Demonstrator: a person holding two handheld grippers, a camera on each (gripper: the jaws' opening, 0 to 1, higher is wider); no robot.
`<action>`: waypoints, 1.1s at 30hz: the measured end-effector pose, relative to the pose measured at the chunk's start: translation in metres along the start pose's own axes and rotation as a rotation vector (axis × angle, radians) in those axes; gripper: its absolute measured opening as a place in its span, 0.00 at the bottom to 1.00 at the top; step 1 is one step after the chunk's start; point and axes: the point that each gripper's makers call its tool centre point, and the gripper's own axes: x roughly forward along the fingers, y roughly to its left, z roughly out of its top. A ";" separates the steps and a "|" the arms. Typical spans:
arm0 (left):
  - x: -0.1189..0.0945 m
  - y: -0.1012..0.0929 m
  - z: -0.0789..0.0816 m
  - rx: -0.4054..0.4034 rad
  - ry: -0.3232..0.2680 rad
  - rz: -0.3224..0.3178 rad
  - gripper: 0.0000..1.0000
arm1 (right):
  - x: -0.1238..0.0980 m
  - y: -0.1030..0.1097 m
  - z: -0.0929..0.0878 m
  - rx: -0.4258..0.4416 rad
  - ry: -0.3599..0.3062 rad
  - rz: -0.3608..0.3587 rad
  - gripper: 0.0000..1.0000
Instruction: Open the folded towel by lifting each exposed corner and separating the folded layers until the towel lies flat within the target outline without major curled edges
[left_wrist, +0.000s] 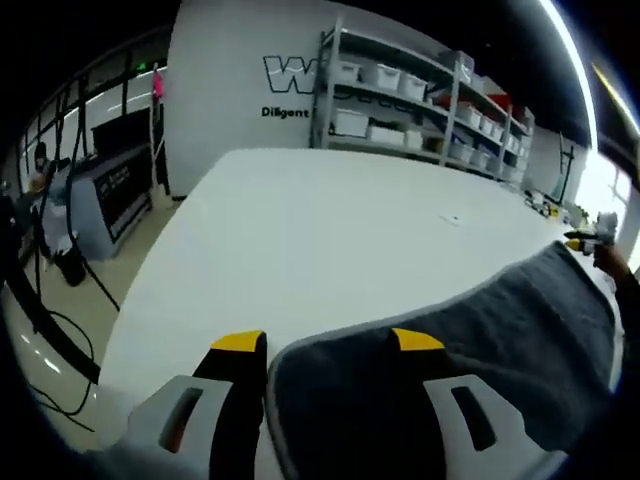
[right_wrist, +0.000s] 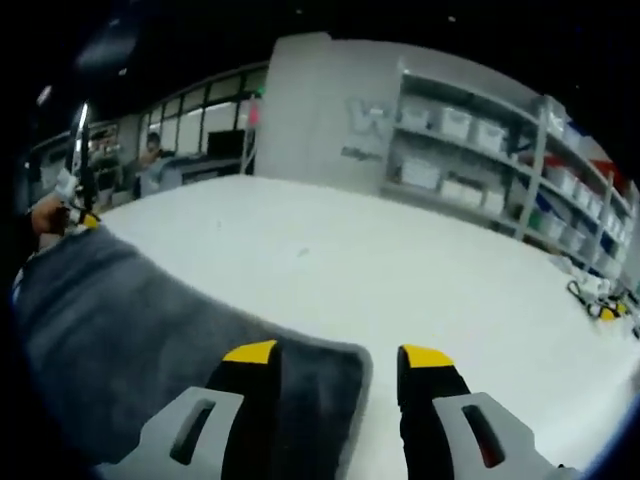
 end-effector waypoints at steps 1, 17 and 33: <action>0.000 0.002 -0.002 -0.005 0.004 0.002 0.43 | 0.000 0.000 -0.001 0.000 0.003 0.000 0.43; -0.002 0.005 -0.007 0.109 0.009 0.037 0.27 | 0.009 -0.001 -0.033 0.013 0.099 -0.041 0.23; 0.001 0.000 -0.008 0.138 -0.011 0.018 0.06 | 0.018 -0.034 -0.047 -0.002 0.136 -0.077 0.00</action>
